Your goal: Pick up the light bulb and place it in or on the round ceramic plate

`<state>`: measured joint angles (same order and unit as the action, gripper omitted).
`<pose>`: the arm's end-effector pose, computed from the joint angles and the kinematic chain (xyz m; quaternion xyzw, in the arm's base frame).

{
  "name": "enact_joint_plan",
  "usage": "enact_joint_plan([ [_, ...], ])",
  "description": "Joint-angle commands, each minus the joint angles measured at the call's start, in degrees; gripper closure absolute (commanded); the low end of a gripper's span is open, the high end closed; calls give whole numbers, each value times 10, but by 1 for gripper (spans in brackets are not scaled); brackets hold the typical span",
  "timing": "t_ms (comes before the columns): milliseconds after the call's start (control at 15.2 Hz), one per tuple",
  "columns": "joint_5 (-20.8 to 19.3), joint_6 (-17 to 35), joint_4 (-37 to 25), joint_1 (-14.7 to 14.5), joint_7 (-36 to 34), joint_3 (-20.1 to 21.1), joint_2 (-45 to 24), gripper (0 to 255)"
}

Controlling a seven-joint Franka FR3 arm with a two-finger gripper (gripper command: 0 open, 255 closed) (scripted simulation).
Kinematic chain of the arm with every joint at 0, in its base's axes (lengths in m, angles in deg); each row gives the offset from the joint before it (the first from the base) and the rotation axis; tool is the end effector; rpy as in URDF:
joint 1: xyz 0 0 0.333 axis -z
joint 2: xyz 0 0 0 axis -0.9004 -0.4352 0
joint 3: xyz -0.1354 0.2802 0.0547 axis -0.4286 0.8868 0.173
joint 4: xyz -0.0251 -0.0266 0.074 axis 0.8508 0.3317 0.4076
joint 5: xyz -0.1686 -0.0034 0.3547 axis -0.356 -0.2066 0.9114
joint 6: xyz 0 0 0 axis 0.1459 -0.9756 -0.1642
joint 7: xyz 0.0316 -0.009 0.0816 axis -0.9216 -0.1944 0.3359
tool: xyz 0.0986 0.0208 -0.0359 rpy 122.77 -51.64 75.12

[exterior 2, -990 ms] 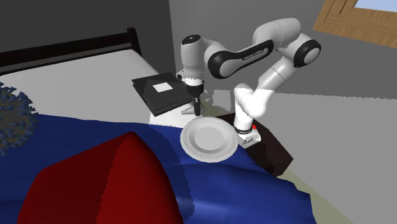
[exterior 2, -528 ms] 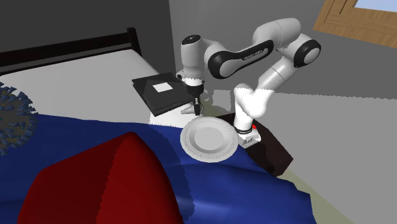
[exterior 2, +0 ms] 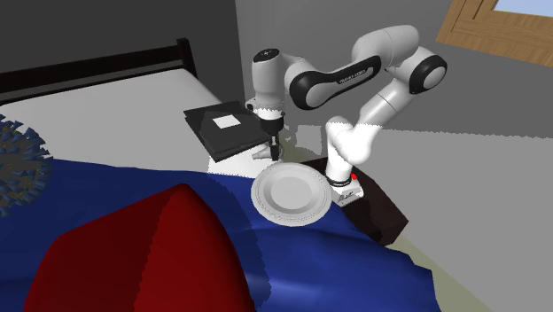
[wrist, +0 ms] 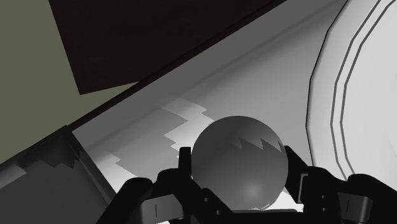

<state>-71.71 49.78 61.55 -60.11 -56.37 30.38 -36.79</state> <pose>0.3178 0.0188 0.5136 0.9929 -0.1135 -0.0314 0.0146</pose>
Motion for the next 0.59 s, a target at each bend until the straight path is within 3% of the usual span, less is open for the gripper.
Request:
enact_joint_plan([
  [0, 0, -8, -8, 0, 0, 0, 0, 255],
  [528, -3, -67, -74, 2, 0, -3, -7, 255],
])
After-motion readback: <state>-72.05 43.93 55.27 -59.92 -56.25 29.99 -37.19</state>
